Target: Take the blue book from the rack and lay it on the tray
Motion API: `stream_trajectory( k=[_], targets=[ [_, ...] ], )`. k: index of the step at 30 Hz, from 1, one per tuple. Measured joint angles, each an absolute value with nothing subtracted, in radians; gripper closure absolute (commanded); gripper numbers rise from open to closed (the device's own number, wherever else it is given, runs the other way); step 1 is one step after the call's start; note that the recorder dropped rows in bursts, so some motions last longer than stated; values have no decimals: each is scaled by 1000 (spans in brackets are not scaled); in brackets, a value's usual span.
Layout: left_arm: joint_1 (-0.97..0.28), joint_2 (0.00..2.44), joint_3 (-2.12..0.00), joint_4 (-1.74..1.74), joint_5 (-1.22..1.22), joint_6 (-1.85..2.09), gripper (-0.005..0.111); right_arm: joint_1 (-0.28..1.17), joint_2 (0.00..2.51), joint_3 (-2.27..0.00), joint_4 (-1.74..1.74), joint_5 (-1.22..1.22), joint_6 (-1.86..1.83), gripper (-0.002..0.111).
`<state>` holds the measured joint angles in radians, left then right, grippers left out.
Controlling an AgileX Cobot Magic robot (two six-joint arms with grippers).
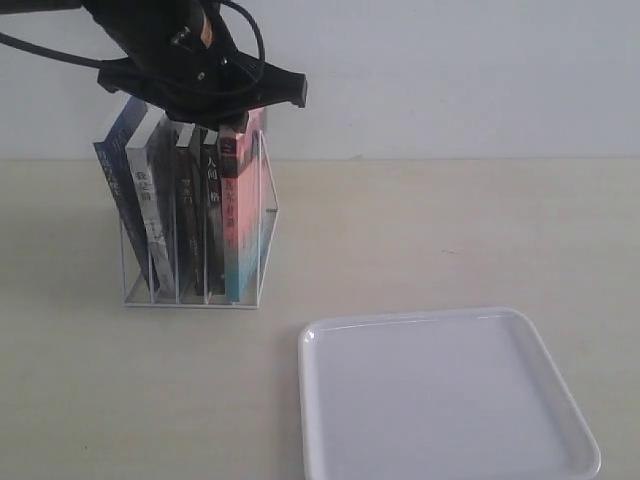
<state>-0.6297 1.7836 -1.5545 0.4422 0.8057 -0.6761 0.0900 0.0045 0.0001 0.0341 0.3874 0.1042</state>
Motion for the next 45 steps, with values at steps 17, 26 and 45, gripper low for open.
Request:
stream_trajectory(
  k=[17, 26, 45],
  targets=[
    [-630, 1780, -1554, 446, 800, -680, 102, 90, 5, 0, 34, 387, 104, 108],
    [-630, 1788, -1556, 435, 824, -668, 102, 90, 5, 0, 34, 387, 104, 108],
    [-630, 1775, -1482, 421, 778, -641, 102, 90, 5, 0, 34, 387, 104, 108]
  ],
)
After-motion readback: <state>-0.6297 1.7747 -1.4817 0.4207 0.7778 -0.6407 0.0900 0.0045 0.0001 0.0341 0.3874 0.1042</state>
